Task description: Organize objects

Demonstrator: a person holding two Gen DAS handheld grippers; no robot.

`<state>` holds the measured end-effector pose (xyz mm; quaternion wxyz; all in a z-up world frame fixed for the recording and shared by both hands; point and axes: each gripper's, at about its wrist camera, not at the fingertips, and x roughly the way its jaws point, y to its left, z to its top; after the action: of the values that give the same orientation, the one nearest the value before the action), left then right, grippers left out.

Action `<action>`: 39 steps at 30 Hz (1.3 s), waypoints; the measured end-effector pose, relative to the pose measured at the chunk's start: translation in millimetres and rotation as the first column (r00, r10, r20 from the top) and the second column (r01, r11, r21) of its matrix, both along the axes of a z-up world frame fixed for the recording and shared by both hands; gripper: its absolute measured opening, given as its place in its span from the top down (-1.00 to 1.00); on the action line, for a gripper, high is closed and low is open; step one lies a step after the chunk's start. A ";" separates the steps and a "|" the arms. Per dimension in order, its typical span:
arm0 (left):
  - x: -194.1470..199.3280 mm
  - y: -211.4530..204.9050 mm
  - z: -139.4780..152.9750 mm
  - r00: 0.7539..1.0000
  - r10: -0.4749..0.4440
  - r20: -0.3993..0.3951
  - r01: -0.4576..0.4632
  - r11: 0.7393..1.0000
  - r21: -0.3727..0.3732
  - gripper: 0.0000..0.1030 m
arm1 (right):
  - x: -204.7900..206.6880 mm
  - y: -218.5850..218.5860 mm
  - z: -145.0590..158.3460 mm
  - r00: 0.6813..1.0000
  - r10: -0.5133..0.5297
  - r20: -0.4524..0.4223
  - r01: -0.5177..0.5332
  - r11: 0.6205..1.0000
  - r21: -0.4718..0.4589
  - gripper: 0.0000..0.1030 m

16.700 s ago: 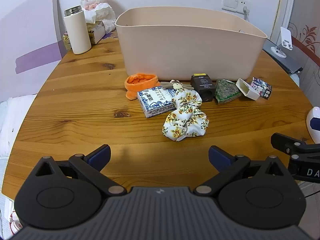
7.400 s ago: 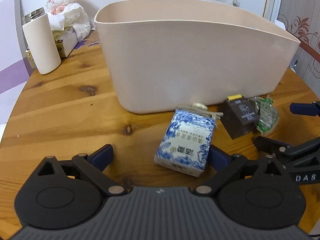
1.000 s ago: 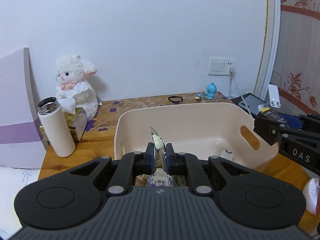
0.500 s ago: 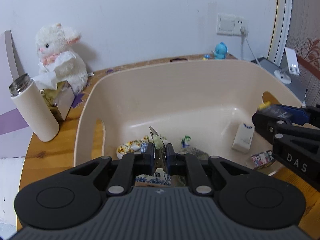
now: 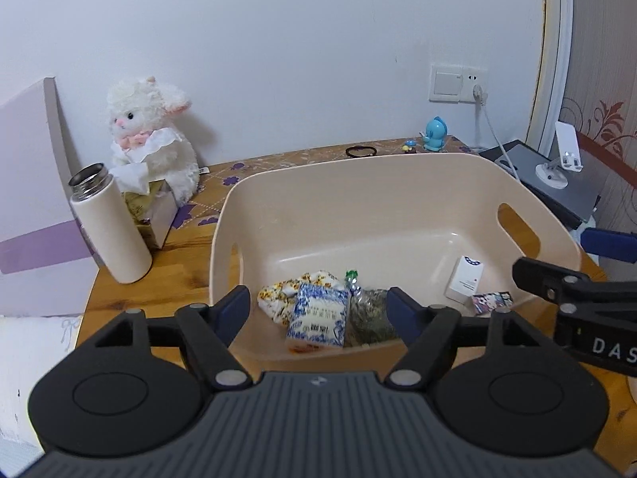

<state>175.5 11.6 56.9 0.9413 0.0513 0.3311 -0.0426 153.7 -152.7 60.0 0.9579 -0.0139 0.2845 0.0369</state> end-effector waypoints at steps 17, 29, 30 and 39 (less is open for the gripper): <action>-85.9 14.8 13.2 1.000 0.027 0.005 -0.027 0.999 -0.019 -0.50 | -82.3 -2.1 12.5 0.999 0.039 -0.019 -0.038 0.998 0.053 -0.65; -135.1 25.2 18.5 1.000 0.025 0.018 -0.025 0.999 -0.039 -0.53 | -128.9 -1.1 18.8 0.998 0.057 0.008 -0.057 0.998 0.033 -0.69; -139.7 25.1 18.4 1.000 0.026 0.018 -0.025 0.999 -0.039 -0.54 | -133.2 -0.2 19.1 0.998 0.059 0.012 -0.059 0.998 0.028 -0.70; -167.1 29.8 18.3 1.000 0.011 0.011 -0.010 0.997 -0.070 -0.56 | -159.8 9.9 19.0 0.996 0.085 0.017 -0.086 0.996 0.028 -0.72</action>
<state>8.4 41.5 75.2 0.9445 0.0166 0.3244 -0.0490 -6.1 -142.8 79.0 0.9577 -0.0129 0.2757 0.0819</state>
